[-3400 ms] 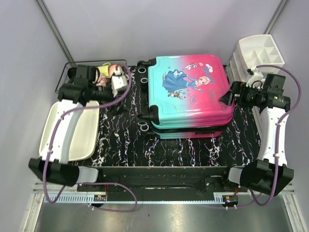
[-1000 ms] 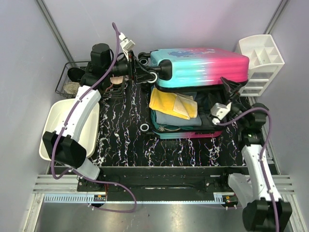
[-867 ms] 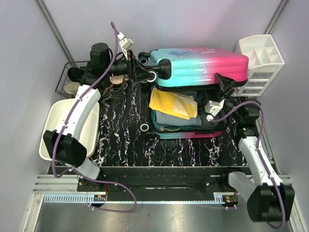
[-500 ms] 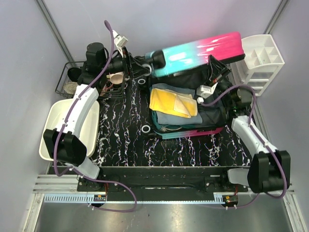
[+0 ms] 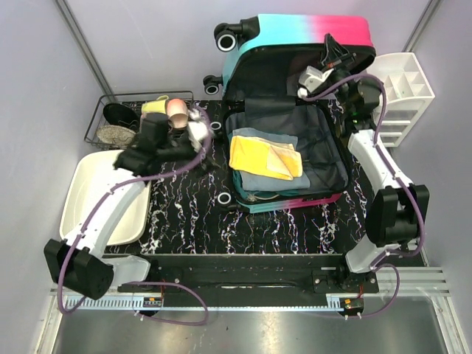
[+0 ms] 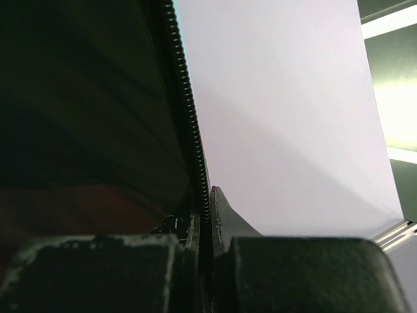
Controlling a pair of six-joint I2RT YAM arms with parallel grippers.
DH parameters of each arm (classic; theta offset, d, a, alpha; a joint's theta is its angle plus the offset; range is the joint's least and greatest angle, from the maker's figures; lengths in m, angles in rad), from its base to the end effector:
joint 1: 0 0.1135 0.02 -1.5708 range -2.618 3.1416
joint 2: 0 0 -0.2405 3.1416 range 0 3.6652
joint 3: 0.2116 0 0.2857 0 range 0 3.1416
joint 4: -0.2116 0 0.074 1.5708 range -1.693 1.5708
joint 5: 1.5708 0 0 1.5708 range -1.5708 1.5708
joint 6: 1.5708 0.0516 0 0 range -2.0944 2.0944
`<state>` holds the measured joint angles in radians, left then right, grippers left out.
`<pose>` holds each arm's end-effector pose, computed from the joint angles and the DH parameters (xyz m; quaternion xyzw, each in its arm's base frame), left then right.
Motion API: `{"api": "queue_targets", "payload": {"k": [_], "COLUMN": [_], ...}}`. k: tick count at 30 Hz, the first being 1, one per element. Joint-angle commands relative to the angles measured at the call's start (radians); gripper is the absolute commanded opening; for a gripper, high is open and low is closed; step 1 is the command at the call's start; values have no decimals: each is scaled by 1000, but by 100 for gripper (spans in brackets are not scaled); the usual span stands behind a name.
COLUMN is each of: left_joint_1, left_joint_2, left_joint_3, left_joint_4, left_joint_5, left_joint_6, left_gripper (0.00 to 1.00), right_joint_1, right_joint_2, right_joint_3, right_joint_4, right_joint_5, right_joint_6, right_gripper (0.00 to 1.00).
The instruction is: Open, take out, and arrange the luggage
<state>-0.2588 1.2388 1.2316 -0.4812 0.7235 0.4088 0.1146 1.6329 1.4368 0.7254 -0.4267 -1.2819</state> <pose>0.3014 -0.1151 0.3460 0.4349 0.6976 -0.2664 0.5032 0.4198 0.0698 0.4190 -0.4533 0.2544 -0.3793 0.7655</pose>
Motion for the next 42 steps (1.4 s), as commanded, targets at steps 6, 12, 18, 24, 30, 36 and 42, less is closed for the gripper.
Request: {"api": "queue_targets", "payload": {"k": [6, 12, 18, 24, 30, 36, 42], "left_joint_1": [-443, -533, -534, -531, -520, -519, -519], "left_joint_2": [175, 326, 493, 541, 515, 439, 426], "left_joint_3": [-32, -80, 2, 72, 23, -98, -116], "left_joint_4": [-117, 36, 105, 87, 49, 20, 15], "left_joint_5": [-148, -211, -312, -295, -259, -220, -205], "left_joint_6": [345, 308, 344, 473, 643, 809, 858], "left_gripper": [91, 89, 45, 0, 0, 0, 0], "right_joint_1": [0, -1, -38, -70, -69, -56, -56], "right_joint_2": [180, 239, 304, 445, 628, 677, 673], "right_joint_3": [330, 425, 534, 813, 1092, 1139, 1100], "right_joint_4": [-116, -164, -198, -314, -385, -347, -325], "right_joint_5": [141, 184, 194, 194, 178, 164, 187], "right_joint_6": [47, -25, -86, -92, -129, -131, -109], "right_gripper": [0, 0, 0, 0, 0, 19, 58]}}
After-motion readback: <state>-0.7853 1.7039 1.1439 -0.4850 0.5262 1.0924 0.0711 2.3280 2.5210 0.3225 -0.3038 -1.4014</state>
